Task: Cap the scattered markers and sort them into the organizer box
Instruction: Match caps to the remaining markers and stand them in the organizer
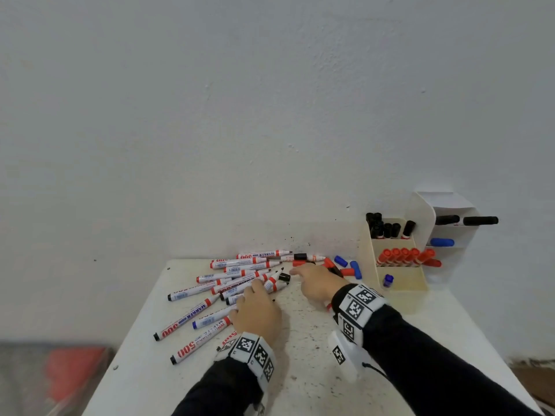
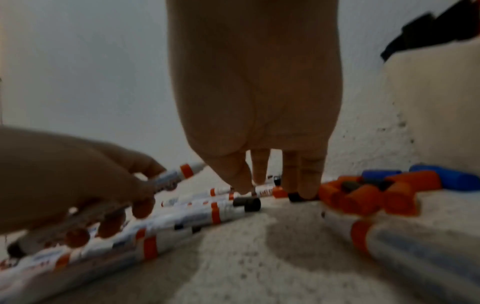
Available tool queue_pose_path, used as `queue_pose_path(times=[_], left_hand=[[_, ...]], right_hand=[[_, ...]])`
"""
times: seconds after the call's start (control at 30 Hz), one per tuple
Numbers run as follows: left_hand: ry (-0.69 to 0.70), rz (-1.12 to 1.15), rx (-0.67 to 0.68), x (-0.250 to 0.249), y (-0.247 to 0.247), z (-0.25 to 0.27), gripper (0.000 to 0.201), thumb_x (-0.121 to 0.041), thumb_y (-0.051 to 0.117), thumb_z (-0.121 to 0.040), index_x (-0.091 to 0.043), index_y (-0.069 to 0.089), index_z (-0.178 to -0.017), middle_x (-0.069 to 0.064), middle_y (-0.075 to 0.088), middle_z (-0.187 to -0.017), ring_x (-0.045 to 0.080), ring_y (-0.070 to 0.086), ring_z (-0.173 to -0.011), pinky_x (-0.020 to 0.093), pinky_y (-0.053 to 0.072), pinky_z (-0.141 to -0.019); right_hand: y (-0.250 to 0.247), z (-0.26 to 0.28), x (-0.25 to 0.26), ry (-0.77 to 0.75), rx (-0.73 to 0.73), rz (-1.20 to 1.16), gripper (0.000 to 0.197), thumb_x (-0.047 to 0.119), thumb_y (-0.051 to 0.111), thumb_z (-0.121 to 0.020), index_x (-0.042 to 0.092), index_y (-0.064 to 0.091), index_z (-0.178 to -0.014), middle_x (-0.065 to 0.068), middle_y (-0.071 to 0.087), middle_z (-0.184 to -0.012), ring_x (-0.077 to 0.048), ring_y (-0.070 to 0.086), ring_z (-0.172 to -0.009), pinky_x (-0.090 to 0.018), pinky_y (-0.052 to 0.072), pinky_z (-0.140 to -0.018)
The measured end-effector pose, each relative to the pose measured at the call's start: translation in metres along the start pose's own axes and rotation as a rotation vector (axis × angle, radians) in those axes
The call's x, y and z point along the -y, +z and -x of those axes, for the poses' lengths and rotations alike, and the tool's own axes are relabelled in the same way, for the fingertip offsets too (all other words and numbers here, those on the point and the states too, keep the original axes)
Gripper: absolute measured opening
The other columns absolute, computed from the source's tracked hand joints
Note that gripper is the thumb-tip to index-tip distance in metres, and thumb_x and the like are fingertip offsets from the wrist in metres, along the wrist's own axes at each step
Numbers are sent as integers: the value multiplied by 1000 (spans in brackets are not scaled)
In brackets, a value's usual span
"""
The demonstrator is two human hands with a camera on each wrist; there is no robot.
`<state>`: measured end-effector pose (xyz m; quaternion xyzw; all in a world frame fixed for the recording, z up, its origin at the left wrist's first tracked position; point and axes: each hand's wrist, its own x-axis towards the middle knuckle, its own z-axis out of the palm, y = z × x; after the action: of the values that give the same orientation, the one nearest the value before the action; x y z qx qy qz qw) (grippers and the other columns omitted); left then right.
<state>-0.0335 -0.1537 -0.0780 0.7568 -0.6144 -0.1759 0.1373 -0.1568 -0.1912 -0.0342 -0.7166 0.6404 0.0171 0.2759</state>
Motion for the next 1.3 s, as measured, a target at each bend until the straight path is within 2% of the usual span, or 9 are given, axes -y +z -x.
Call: queue_pose_path(times=[0.17,0.33,0.43,0.53,0.67,0.87,1.0,1.17,1.3], left_hand=[[0,2,-49,9,5,-4,38,-25,36,-95,-19,35,-133,2,50,-132,22,48,-121,42,39,-101],[25,49,-87,12,5,-8,36,-24,31,-96,-19,38,-131,1,53,-126,19,51,-115,41,41,-99],[50,66,-72,11,5,-8,34,-22,30,-96,-19,39,-128,0,53,-125,19,50,-116,42,40,-100],[63,67,-51,10,5,-6,33,-21,31,-96,-19,39,-128,0,53,-126,20,49,-117,43,38,-102],[81,78,-58,8,4,-4,29,-26,26,-99,-19,42,-121,-1,55,-120,19,51,-112,43,38,-100],[97,51,-31,5,1,0,36,-31,22,-101,-21,38,-131,-1,50,-132,20,47,-122,45,33,-103],[135,35,-41,6,1,2,36,-32,23,-101,-23,38,-133,-3,49,-134,19,46,-124,45,32,-104],[197,49,-68,7,4,-1,36,-35,23,-101,-24,40,-130,-4,54,-127,18,52,-115,46,40,-100],[284,108,-68,6,7,0,33,-35,24,-101,-23,46,-122,-5,58,-116,15,59,-97,38,50,-85]], right_hand=[[21,-17,9,-106,62,77,68,-4,35,-87,23,19,-147,2,1,-158,-32,1,-143,-46,16,-115],[34,-35,9,-92,-70,90,55,-3,41,-87,19,41,-137,-5,32,-144,-28,29,-132,-41,33,-108],[35,-40,4,-63,-256,-43,30,1,45,-90,13,55,-115,-9,48,-124,-22,51,-108,-33,46,-94],[29,-38,1,-20,-467,-165,13,12,42,-95,12,48,-107,-9,61,-98,-21,59,-81,-35,54,-75],[20,-31,-2,-97,-544,-465,23,17,38,-99,14,46,-120,0,58,-80,-9,50,-59,-18,40,-52],[20,-25,-6,-126,-689,-787,10,14,59,-89,15,53,-97,3,59,-89,-15,60,-86,-21,49,-75],[24,-19,-7,-134,-722,-843,17,17,66,-84,9,56,-95,6,57,-82,-8,56,-78,-14,45,-69],[25,-17,-12,-139,-663,-868,10,18,65,-85,15,57,-91,1,63,-87,-15,63,-85,-26,53,-79],[18,-12,-17,-160,-535,-943,4,16,54,-92,14,55,-89,-3,67,-89,-11,64,-79,-15,52,-64]])
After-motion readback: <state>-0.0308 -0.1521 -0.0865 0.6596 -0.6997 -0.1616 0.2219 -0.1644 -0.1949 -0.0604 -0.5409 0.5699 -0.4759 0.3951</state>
